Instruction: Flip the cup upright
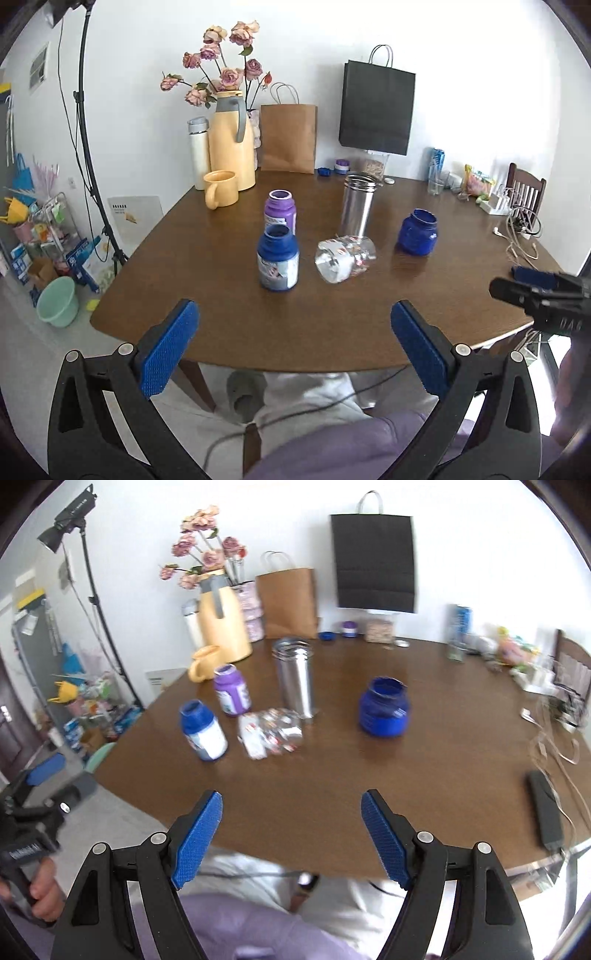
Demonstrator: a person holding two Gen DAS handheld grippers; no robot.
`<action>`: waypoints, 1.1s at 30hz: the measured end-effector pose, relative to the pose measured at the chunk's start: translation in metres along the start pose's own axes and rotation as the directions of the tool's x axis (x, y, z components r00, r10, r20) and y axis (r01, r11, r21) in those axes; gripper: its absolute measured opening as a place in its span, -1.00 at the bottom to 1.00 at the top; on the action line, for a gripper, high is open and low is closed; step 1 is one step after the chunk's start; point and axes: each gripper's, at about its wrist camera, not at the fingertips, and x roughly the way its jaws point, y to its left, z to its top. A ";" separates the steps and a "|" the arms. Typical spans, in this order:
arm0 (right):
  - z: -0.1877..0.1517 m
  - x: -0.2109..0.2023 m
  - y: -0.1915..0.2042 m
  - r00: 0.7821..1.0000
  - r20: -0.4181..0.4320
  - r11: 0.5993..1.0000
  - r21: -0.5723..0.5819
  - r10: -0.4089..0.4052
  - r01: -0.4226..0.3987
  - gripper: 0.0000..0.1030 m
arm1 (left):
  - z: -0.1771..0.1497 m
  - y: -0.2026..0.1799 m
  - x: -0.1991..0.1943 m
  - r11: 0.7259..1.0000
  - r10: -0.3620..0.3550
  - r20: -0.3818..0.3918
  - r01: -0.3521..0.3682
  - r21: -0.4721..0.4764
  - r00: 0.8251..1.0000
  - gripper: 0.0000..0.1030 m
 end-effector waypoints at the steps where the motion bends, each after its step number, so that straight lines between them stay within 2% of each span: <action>1: -0.008 -0.007 -0.002 1.000 0.012 1.000 0.028 -0.013 0.013 0.58 | -0.003 -0.002 -0.003 1.000 -0.003 0.003 0.003 0.003 1.000 1.00; 3: -0.025 -0.018 -0.001 0.999 0.038 0.997 0.072 -0.008 0.005 0.58 | -0.009 -0.004 -0.009 1.000 -0.016 0.010 0.016 0.002 1.000 1.00; 5: -0.031 -0.019 0.006 0.999 0.040 0.998 0.052 0.018 -0.020 0.58 | -0.011 -0.005 -0.009 1.000 -0.020 0.003 0.020 -0.002 1.000 1.00; 9: -0.026 -0.010 0.019 0.999 0.021 0.999 0.019 0.034 -0.035 0.58 | -0.011 -0.001 -0.007 0.999 -0.025 -0.012 0.025 -0.021 1.000 1.00; 33: -0.027 -0.015 0.018 0.999 0.043 1.000 0.025 0.017 -0.018 0.58 | -0.011 -0.001 -0.012 1.000 -0.001 0.000 0.001 -0.017 1.000 1.00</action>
